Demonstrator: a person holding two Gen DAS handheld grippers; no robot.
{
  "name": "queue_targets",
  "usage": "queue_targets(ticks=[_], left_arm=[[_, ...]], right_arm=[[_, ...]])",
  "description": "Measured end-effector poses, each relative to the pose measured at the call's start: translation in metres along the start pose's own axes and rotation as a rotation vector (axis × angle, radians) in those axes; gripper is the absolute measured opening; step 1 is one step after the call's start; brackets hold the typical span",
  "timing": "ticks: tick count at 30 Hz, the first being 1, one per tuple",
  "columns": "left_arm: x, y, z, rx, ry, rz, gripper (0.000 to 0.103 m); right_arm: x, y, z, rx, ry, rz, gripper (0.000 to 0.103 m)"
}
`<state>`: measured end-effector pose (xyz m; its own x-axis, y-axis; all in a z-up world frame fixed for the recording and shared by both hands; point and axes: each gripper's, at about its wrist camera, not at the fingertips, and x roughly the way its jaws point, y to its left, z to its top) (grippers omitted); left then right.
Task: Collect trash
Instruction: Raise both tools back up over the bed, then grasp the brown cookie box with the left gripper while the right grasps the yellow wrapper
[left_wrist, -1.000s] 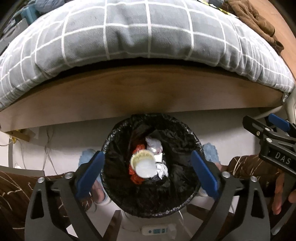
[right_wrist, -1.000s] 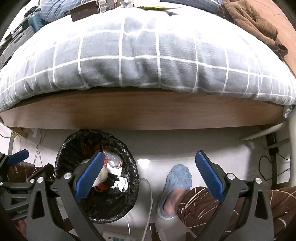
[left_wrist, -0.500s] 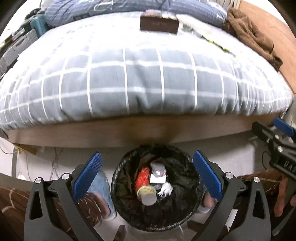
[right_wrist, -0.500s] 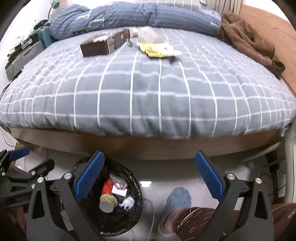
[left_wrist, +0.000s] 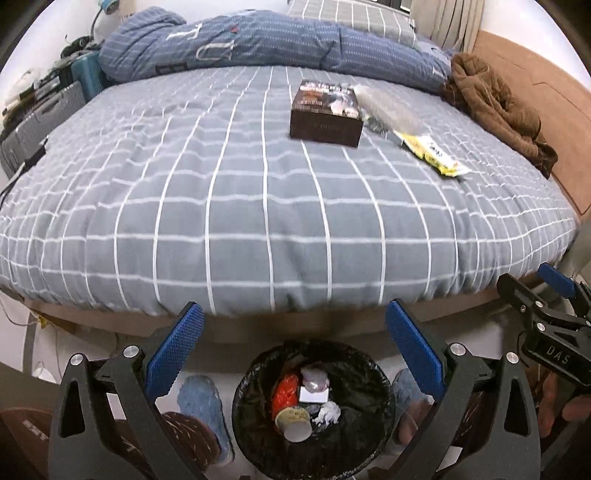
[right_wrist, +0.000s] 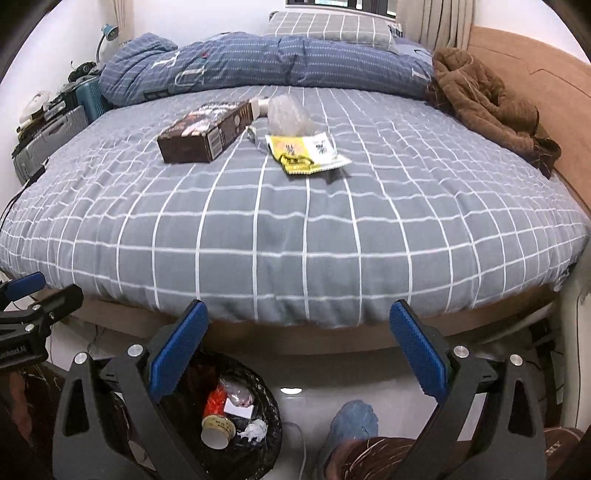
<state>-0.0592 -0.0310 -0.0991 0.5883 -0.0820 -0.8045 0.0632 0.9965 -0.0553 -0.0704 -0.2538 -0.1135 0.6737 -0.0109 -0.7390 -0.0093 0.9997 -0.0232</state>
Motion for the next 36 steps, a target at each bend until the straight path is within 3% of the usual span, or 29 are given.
queue_targets(ticks=[22, 36], left_arm=[[0.002, -0.026, 0.060, 0.024, -0.071, -0.013, 0.097], [0.022, -0.036, 0.102, 0.030, -0.087, -0.013, 0.097]], right_arm=[[-0.009, -0.005, 0.065, -0.006, -0.111, 0.015, 0.095], [0.013, -0.007, 0.088, -0.024, -0.110, 0.018, 0.095]])
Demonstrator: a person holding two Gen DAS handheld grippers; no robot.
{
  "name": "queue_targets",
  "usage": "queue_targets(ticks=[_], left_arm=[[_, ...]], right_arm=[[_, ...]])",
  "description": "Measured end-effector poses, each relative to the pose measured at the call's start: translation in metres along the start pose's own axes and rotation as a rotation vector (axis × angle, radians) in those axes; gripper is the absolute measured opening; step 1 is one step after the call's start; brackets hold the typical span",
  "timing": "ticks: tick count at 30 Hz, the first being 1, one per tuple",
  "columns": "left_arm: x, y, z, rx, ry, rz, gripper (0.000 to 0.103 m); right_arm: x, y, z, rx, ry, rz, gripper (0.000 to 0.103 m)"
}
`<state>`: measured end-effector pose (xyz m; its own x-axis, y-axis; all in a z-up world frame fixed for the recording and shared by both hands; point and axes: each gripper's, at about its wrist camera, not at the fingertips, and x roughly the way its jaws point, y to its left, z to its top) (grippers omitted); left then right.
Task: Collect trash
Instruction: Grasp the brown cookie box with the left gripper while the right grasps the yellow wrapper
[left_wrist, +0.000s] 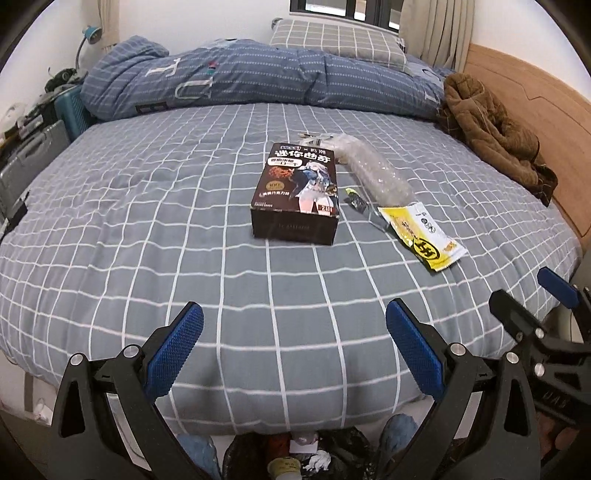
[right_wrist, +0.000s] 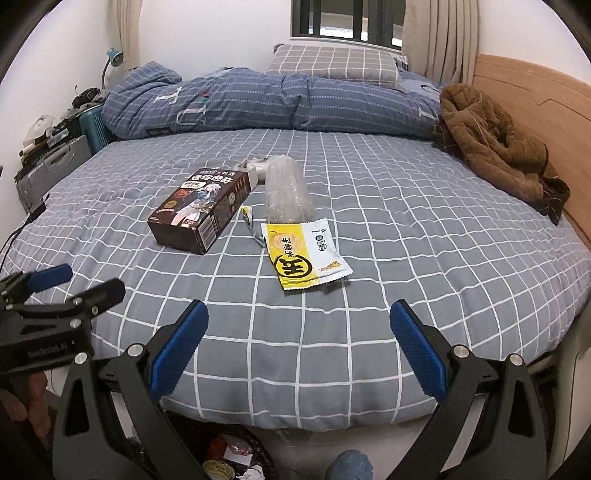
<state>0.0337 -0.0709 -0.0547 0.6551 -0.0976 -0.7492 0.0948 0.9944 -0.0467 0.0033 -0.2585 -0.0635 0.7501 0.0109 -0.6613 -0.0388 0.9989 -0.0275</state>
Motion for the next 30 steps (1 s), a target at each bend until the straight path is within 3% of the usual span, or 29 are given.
queue_targets(ticks=[17, 30], left_arm=[[0.047, 0.010, 0.057, 0.003, -0.016, 0.022, 0.097], [0.105, 0.012, 0.100, 0.004, 0.023, 0.010, 0.097]], right_arm=[[0.054, -0.010, 0.027, -0.004, 0.033, -0.014, 0.095], [0.111, -0.023, 0.053, 0.021, 0.081, -0.016, 0.095]])
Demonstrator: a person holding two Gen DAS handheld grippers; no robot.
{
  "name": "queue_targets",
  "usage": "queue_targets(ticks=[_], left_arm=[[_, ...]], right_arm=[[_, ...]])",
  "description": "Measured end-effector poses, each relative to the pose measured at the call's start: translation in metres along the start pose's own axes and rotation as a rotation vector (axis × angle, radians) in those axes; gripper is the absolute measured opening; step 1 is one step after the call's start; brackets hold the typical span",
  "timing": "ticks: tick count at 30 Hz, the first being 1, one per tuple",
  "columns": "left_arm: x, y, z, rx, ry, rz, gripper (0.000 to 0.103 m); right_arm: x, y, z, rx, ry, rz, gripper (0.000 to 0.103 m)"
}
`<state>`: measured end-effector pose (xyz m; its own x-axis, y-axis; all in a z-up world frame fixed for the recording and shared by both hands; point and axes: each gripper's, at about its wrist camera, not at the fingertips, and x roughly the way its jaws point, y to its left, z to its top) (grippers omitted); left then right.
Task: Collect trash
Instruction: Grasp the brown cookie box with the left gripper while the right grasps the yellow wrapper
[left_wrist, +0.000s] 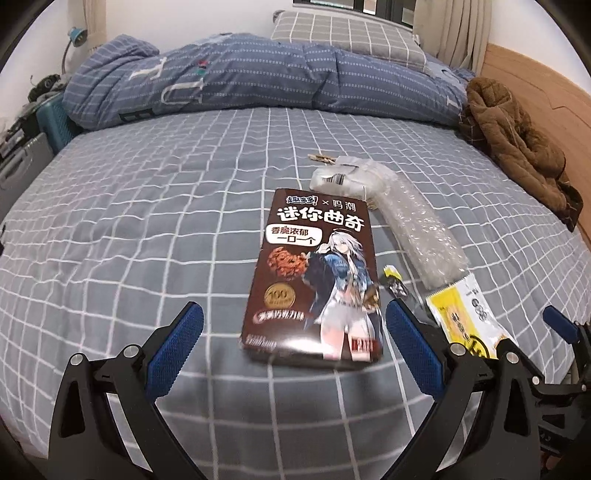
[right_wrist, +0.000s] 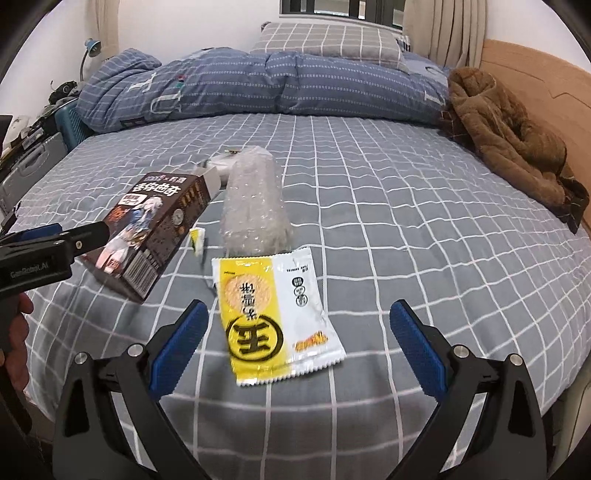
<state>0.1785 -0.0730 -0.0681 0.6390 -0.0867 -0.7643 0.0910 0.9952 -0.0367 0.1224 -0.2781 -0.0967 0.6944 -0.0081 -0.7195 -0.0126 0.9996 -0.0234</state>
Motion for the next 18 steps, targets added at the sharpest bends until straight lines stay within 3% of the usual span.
queue_targets(ticks=[13, 18], left_arm=[[0.054, -0.016, 0.008, 0.052, 0.099, -0.012, 0.097], [0.060, -0.014, 0.009, 0.045, 0.105, -0.008, 0.097]], right_arm=[[0.044, 0.013, 0.001, -0.009, 0.106, 0.047, 0.095], [0.053, 0.013, 0.000, 0.008, 0.136, 0.048, 0.081]])
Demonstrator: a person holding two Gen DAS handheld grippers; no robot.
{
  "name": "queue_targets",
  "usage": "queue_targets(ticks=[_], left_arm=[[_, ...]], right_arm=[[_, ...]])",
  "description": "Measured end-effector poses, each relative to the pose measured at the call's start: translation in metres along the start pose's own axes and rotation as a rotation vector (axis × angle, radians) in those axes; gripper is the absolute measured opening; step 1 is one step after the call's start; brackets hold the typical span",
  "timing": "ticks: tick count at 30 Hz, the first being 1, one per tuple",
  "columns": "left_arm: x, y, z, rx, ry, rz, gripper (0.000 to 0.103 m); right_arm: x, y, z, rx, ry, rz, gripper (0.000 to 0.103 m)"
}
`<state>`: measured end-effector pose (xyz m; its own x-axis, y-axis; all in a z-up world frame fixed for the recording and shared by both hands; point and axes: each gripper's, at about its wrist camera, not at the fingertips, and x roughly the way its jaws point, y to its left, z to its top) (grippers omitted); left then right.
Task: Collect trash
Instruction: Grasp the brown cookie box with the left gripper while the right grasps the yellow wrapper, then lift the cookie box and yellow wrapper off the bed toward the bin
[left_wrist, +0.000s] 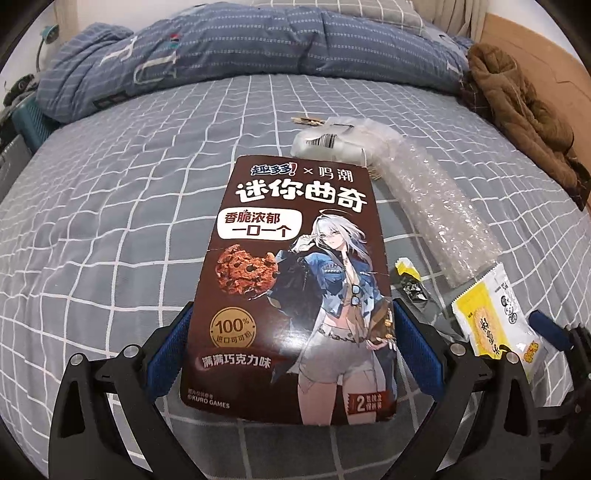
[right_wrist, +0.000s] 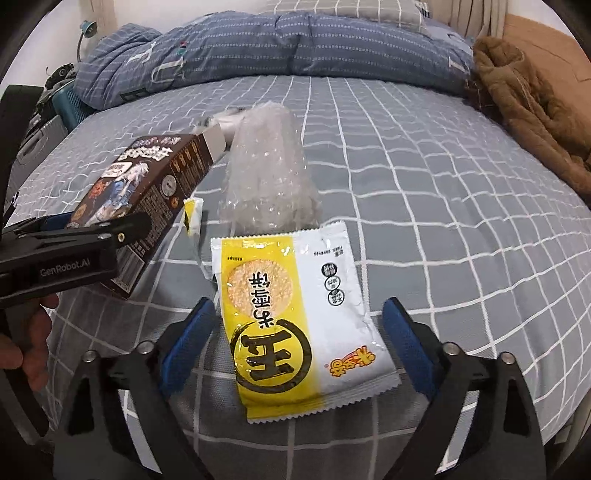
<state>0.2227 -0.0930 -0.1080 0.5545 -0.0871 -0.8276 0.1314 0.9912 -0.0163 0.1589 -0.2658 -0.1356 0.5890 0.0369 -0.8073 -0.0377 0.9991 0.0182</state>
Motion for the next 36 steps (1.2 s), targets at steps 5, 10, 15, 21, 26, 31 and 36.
queue_targets(ticks=[5, 10, 15, 21, 26, 31, 36], left_arm=[[0.003, 0.001, -0.001, -0.005, 0.010, -0.011, 0.092], [0.003, 0.002, -0.006, 0.000, 0.004, -0.020, 0.089], [-0.002, 0.004, -0.008, -0.001, -0.010, -0.018, 0.089], [-0.011, 0.003, -0.013, 0.002, -0.032, -0.012, 0.089], [-0.017, 0.001, -0.017, 0.004, -0.040, -0.001, 0.089], [-0.022, 0.002, -0.019, -0.014, -0.048, 0.002, 0.089], [-0.029, 0.000, -0.024, -0.011, -0.052, -0.003, 0.089]], right_arm=[[0.005, -0.003, -0.002, 0.034, 0.019, 0.005, 0.075], [0.010, -0.011, -0.005, 0.081, 0.046, 0.021, 0.066], [0.009, -0.011, -0.005, 0.091, 0.041, 0.010, 0.050], [0.009, -0.009, -0.005, 0.072, 0.042, 0.004, 0.043], [0.006, -0.009, -0.003, 0.071, 0.033, 0.005, 0.042], [-0.002, -0.009, 0.000, 0.075, 0.024, -0.001, 0.042], [-0.012, -0.006, 0.001, 0.062, 0.011, 0.001, 0.042]])
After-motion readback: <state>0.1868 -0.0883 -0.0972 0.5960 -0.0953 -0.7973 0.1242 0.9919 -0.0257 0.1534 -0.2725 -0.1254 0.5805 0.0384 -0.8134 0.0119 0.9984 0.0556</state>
